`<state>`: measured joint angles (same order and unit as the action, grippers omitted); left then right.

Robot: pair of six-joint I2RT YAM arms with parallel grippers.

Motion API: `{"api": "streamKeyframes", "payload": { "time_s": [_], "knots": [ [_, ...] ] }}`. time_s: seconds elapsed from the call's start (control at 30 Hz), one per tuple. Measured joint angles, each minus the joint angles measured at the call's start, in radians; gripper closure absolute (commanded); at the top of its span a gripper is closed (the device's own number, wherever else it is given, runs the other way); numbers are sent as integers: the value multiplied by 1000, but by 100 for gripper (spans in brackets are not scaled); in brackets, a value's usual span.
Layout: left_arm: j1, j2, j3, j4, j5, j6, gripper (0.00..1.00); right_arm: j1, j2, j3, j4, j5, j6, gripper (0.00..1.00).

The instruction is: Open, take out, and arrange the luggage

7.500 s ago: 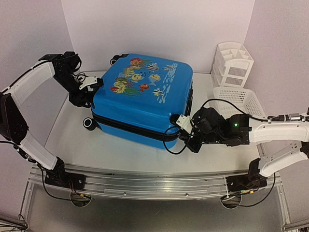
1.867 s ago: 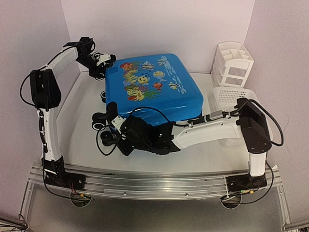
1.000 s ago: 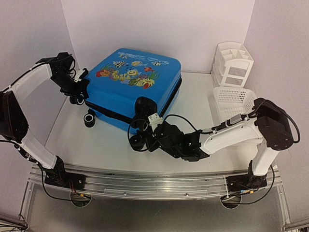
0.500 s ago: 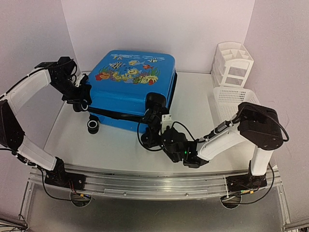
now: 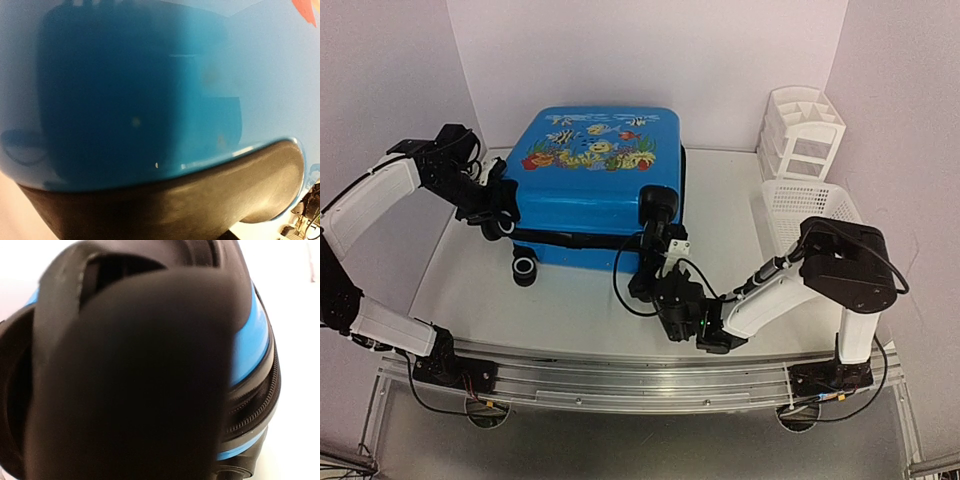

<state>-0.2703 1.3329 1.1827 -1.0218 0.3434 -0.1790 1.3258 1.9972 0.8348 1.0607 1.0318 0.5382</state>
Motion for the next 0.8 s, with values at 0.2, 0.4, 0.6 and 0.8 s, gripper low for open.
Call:
{"api": "streamKeyframes", "payload": {
  "time_s": [0.2, 0.4, 0.6, 0.8],
  "knots": [
    [-8, -16, -12, 16, 16, -34, 100, 11, 0, 26, -9, 58, -61, 100],
    [-31, -24, -11, 11, 15, -67, 100, 26, 33, 58, 2, 140, -130, 100],
    [-67, -26, -6, 7, -19, -98, 100, 32, 73, 119, -24, 195, -168, 100],
    [-93, -36, -4, 9, -53, -118, 100, 32, 73, 195, -216, 228, -139, 100]
  ]
}}
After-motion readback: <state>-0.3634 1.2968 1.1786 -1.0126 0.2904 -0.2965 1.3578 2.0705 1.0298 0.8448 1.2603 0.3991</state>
